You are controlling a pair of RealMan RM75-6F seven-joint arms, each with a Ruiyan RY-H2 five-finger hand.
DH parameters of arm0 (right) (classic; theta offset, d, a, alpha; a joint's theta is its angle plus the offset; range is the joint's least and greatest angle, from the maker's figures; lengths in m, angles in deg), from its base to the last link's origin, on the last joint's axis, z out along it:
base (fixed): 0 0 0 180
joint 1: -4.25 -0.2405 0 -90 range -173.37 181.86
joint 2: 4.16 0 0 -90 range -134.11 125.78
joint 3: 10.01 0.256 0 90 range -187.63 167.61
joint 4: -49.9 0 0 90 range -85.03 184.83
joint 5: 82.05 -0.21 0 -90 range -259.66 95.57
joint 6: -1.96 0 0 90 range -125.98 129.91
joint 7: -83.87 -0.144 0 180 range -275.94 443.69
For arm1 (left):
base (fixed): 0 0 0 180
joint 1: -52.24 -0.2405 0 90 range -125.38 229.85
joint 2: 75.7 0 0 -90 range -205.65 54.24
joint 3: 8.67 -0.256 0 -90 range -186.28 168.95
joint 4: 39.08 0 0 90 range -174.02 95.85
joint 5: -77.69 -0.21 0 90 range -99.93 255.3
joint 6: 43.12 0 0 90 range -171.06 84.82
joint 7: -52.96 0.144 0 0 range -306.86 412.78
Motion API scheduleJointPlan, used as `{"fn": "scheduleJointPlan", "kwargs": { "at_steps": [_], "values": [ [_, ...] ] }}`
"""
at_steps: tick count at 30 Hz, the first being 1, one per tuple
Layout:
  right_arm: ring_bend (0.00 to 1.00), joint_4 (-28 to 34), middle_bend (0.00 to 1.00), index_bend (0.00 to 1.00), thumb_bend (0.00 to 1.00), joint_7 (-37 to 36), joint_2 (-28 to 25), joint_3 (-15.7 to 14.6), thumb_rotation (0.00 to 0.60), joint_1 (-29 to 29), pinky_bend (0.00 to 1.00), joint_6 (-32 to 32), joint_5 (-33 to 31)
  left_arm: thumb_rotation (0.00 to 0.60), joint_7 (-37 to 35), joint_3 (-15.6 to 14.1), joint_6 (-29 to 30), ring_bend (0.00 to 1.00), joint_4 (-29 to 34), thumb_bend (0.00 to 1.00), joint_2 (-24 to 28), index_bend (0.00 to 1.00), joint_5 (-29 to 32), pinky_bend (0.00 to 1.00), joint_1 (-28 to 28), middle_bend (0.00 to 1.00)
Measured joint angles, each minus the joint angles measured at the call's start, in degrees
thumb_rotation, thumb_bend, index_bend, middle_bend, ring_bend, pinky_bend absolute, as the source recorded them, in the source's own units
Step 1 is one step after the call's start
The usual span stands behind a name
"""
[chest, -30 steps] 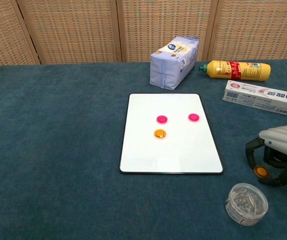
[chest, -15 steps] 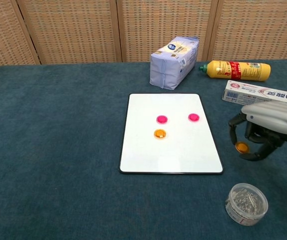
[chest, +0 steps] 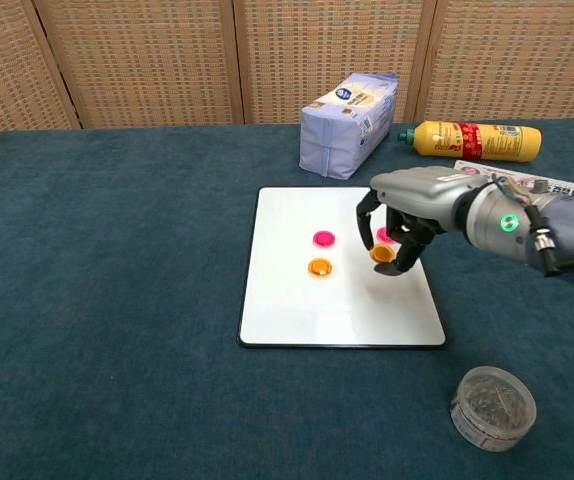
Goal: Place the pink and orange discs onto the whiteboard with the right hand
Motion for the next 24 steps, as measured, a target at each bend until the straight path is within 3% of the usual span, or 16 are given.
{"fn": "scheduleJointPlan", "kwargs": {
  "at_steps": [13, 21, 24],
  "values": [
    [0.93, -5.3, 0.93, 0.51, 0.36, 5.9, 4.4, -0.1, 0.6, -4.6, 1.0, -1.3, -9.7, 0.6, -0.4, -0.1, -0.3, 0.0, 0.1, 0.0, 0.2, 0.0, 0.1, 0.0, 0.0, 0.0],
    [0.93, -6.7, 0.93, 0.51, 0.36, 6.1, 5.1, -0.5, 0.6, -5.7, 1.0, -1.4, -11.4, 0.6, -0.2, -0.1, -0.3, 0.0, 0.1, 0.0, 0.2, 0.0, 0.1, 0.0, 0.1, 0.0],
    [0.93, -7.2, 0.93, 0.41, 0.36, 6.4, 5.4, -0.8, 0.6, -6.0, 1.0, -1.5, -12.2, 0.6, -0.2, -0.1, -0.3, 0.0, 0.1, 0.0, 0.2, 0.0, 0.1, 0.0, 0.0, 0.0]
  ]
}}
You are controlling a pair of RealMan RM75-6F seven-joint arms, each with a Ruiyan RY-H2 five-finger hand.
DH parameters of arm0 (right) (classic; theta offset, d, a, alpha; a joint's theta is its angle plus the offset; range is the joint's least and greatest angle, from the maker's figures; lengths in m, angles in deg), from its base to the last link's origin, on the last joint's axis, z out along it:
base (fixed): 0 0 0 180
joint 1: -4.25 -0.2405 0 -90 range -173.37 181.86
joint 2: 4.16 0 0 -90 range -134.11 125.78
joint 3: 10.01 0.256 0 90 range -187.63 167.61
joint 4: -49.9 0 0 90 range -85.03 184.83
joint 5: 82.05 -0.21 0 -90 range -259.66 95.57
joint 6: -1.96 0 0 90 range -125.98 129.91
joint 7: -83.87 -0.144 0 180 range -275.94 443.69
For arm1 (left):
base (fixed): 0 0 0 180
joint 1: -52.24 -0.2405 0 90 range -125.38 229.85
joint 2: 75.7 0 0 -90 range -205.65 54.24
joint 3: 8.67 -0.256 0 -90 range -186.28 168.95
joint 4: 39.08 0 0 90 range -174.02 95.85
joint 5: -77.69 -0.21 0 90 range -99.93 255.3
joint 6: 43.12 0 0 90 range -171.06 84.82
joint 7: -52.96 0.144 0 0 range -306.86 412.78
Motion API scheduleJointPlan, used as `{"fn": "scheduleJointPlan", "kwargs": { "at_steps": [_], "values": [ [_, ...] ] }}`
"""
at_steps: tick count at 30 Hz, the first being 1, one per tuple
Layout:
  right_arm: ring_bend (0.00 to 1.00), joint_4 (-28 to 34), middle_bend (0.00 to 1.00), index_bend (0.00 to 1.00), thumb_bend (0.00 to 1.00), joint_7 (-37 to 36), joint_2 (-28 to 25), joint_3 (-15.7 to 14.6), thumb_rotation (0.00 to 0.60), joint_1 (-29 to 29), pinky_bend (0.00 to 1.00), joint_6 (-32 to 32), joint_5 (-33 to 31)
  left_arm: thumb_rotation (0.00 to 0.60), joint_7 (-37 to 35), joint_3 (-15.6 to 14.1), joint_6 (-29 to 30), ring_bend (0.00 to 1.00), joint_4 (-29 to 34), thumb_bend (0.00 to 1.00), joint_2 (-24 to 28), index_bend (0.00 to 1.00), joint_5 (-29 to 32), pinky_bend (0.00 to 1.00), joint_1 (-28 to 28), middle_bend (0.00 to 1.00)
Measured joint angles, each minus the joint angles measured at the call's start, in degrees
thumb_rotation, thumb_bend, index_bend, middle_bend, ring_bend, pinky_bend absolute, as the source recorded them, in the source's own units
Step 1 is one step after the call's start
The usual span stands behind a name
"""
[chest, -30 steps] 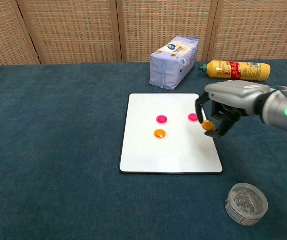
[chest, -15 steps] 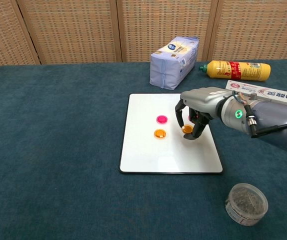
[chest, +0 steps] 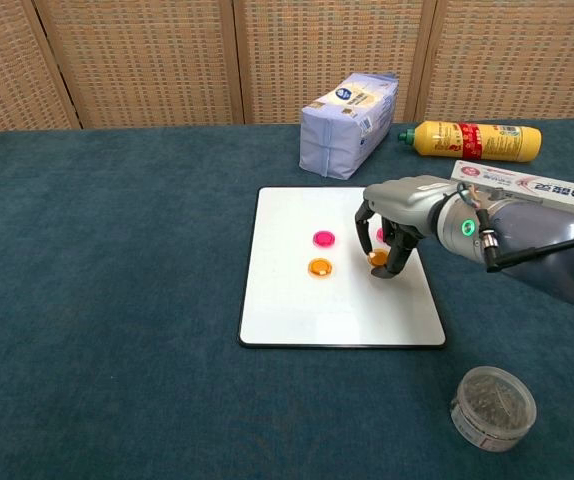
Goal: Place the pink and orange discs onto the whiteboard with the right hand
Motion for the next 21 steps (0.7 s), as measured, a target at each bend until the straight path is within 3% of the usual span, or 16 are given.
{"fn": "scheduleJointPlan", "kwargs": {
  "at_steps": [3, 5, 15, 21],
  "values": [
    [0.93, -0.2, 0.93, 0.3, 0.36, 0.4, 0.0, -0.2, 0.6, -0.4, 1.0, 0.0, -0.8, 0.6, 0.0, 0.0, 0.0, 0.0, 0.0, 0.0, 0.0, 0.0, 0.0, 0.0, 0.0, 0.0],
    [0.93, -0.2, 0.93, 0.28, 0.36, 0.4, 0.0, -0.2, 0.6, -0.5, 1.0, -0.4, -0.9, 0.6, 0.0, 0.0, 0.0, 0.0, 0.0, 0.0, 0.0, 0.0, 0.0, 0.0, 0.0, 0.0],
    [0.93, 3.6, 0.93, 0.27, 0.36, -1.0, -2.3, -0.4, 0.6, 0.0, 1.0, -2.6, 1.0, 0.6, -0.3, 0.0, 0.0, 0.0, 0.0, 0.0, 0.1, 0.0, 0.1, 0.0, 0.0, 0.0],
    [0.92, 12.9, 0.89, 0.3, 0.36, -4.1, -10.1, -1.0, 0.6, 3.1, 1.0, -6.9, 7.7, 0.6, -0.9, -0.1, -0.1, 0.0, 0.0, 0.0, 0.2, 0.0, 0.1, 0.0, -0.1, 0.0]
  ]
}}
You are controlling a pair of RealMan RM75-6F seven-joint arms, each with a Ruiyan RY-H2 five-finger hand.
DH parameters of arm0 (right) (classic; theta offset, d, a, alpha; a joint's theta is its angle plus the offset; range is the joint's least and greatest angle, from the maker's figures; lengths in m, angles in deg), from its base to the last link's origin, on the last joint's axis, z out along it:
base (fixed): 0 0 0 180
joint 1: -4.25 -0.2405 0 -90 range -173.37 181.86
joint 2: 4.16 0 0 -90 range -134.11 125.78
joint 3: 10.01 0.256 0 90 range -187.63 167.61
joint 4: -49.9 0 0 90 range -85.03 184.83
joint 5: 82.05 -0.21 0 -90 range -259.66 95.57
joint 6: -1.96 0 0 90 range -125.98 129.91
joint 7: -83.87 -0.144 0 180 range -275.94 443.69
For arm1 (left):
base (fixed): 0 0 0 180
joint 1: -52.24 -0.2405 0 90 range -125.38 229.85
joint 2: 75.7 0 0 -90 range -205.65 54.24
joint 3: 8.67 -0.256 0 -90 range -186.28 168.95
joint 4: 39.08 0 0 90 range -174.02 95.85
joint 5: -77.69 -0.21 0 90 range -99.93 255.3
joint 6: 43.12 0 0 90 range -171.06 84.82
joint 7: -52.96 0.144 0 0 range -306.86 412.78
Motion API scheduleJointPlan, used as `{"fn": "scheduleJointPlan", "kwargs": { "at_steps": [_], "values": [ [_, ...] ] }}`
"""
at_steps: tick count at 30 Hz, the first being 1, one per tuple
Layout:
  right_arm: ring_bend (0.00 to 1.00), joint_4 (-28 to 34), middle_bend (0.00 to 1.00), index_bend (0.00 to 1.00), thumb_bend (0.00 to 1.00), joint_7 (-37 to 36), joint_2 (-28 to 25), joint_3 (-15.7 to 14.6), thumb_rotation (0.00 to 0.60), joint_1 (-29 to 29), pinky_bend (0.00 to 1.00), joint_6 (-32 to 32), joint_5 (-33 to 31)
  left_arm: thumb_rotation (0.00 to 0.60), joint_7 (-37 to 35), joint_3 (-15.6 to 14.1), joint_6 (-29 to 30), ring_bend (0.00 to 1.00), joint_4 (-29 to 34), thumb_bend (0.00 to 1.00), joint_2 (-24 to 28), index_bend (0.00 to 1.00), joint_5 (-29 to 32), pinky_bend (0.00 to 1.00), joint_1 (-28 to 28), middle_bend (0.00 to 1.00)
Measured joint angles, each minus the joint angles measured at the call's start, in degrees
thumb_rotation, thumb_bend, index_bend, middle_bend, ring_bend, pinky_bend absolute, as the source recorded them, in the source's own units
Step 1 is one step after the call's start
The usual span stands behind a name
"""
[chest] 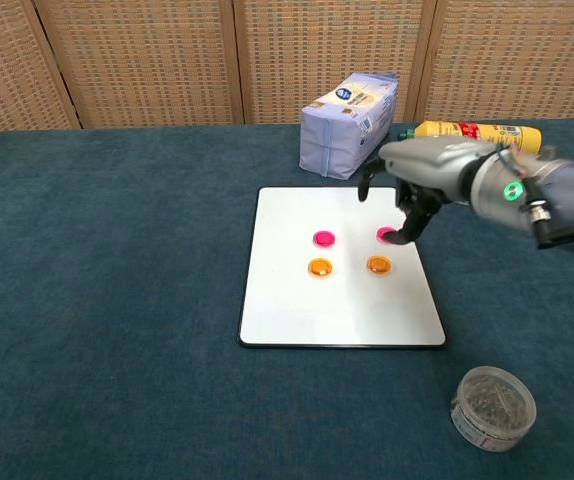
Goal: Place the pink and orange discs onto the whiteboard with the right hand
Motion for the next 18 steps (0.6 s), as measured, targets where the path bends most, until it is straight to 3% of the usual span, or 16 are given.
{"fn": "scheduleJointPlan", "kwargs": {
  "at_steps": [2, 5, 7, 10, 13, 18],
  "values": [
    [0.86, 2.6, 0.83, 0.31, 0.35, -3.0, -3.6, -0.6, 0.6, 2.2, 1.0, -2.1, 4.6, 0.6, -0.2, -0.1, 0.1, 0.0, 0.0, 0.0, 0.0, 0.0, -0.1, 0.0, 0.0, 0.0],
    [0.63, 4.2, 0.63, 0.31, 0.28, -9.6, -8.4, -2.1, 0.6, 6.2, 0.94, -6.3, 12.9, 0.6, -0.4, -0.1, 0.2, 0.0, 0.0, 0.0, 0.1, 0.0, -0.4, 0.0, -0.1, 0.0],
    [0.32, 3.7, 0.4, 0.3, 0.17, -16.0, -11.1, -3.5, 0.6, 9.5, 0.72, -10.1, 18.7, 0.6, -0.2, -0.1, 0.3, 0.0, -0.1, 0.0, 0.0, 0.0, -0.4, 0.0, -0.1, 0.0],
    [0.03, 1.1, 0.09, 0.19, 0.01, -26.1, -14.3, -6.3, 0.6, 15.2, 0.32, -16.1, 25.7, 0.6, 0.1, -0.1, 0.4, 0.0, -0.1, 0.0, -0.1, 0.0, -0.4, 0.0, -0.1, 0.0],
    [0.0, -2.8, 0.0, 0.08, 0.0, -34.5, -16.8, -9.3, 0.6, 21.9, 0.14, -21.9, 30.6, 0.6, 0.4, -0.1, 0.7, 0.0, -0.2, 0.0, -0.3, 0.0, -0.4, 0.0, -0.3, 0.0],
    [0.0, -9.2, 0.0, 0.01, 0.0, -41.0, -18.1, -13.5, 0.6, 31.4, 0.05, -28.1, 33.0, 0.6, 0.6, -0.1, 1.5, 0.0, -0.5, 0.0, -0.6, 0.0, -0.8, 0.0, -0.5, 0.0]
  ]
}}
